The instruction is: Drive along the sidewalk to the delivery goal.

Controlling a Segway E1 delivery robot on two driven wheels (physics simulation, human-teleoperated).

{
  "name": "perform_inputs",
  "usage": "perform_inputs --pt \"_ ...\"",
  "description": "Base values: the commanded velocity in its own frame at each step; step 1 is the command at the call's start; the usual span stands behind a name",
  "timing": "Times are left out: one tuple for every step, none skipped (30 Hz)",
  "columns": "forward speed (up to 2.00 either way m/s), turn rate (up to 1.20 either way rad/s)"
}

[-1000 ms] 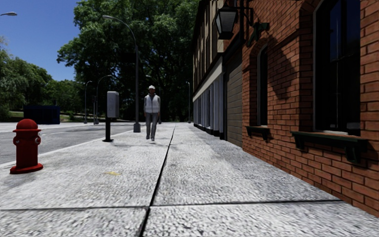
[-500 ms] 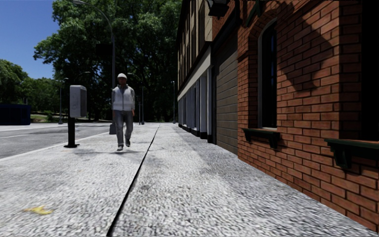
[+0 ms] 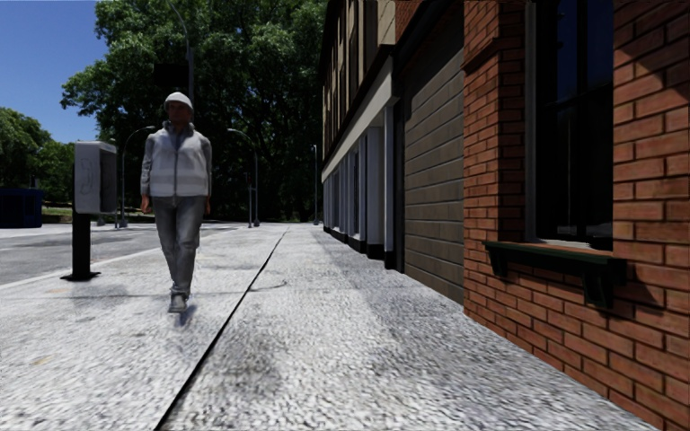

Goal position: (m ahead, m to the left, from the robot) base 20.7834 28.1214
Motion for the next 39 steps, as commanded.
perform_inputs --pt "2.00 0.00" --pt "2.00 0.00" --pt "2.00 0.00" --pt "2.00 0.00" --pt "2.00 0.00" --pt "2.00 0.00" --pt "2.00 0.00" --pt "2.00 0.00" --pt "2.00 0.00" --pt "2.00 0.00" --pt "2.00 0.00" --pt "2.00 0.00" --pt "2.00 0.00" --pt "2.00 0.00" --pt "2.00 0.00" --pt "2.00 0.00" --pt "2.00 0.00" --pt "2.00 0.00" --pt "2.00 0.00" --pt "2.00 0.00" --pt "2.00 0.00" --pt "2.00 0.00" --pt "2.00 0.00" --pt "2.00 0.00" --pt "2.00 0.00" --pt "2.00 0.02" --pt "2.00 0.02" --pt "2.00 0.19" --pt "2.00 0.26" --pt "2.00 0.26" --pt "2.00 0.33" --pt "2.00 0.36" --pt "2.00 0.39" --pt "2.00 0.39" --pt "2.00 0.42" --pt "2.00 0.42" --pt "2.00 0.43" --pt "2.00 0.43" --pt "2.00 0.43"
